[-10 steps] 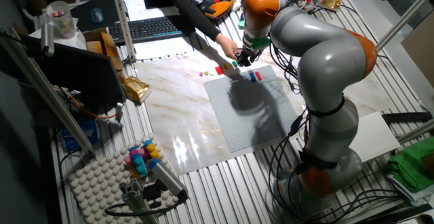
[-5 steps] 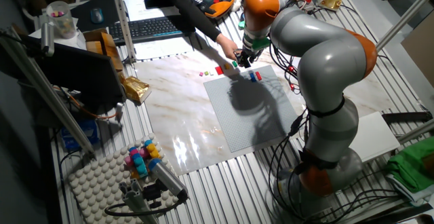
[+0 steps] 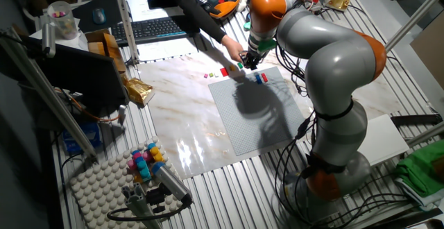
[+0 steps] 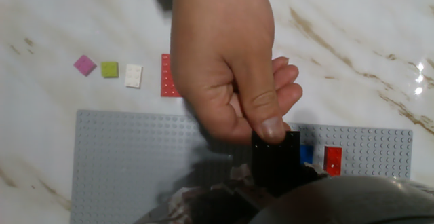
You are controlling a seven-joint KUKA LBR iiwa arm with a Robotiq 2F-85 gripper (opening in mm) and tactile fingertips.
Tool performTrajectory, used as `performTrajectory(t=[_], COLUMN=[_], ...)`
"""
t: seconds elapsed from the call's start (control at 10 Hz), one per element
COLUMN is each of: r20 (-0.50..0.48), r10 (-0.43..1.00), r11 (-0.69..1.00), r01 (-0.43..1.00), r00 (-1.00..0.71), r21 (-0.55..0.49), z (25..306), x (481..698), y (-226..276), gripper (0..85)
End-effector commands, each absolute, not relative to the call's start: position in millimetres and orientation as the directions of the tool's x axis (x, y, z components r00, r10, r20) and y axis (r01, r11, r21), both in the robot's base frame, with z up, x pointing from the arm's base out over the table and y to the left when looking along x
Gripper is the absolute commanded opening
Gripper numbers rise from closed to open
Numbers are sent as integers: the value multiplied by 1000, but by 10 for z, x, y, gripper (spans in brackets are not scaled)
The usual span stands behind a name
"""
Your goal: Stack small Lego blocks one on top of the other
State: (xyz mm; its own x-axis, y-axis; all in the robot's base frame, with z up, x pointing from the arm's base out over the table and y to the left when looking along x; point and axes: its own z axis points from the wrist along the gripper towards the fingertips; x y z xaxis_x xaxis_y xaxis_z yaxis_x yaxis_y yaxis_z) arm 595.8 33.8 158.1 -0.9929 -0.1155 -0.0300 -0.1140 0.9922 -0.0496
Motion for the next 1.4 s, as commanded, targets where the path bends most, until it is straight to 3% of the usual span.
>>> performTrajectory(t=[0.0,0.2,0.3,0.4,1.3], r20=[-30,-33,-34,-29,31], r10=[-118,-118,-125,-131,-103], r11=[992,992,991,990,993], r01=[-117,-117,-123,-129,-105], r00=[-993,-992,-992,-991,-994], r21=[-51,-50,-54,-53,-46], z=[1581,1580,1580,1582,1500], x=[5957,5957,5957,5956,5898], y=[338,336,337,335,76], gripper=[367,390,373,290,153])
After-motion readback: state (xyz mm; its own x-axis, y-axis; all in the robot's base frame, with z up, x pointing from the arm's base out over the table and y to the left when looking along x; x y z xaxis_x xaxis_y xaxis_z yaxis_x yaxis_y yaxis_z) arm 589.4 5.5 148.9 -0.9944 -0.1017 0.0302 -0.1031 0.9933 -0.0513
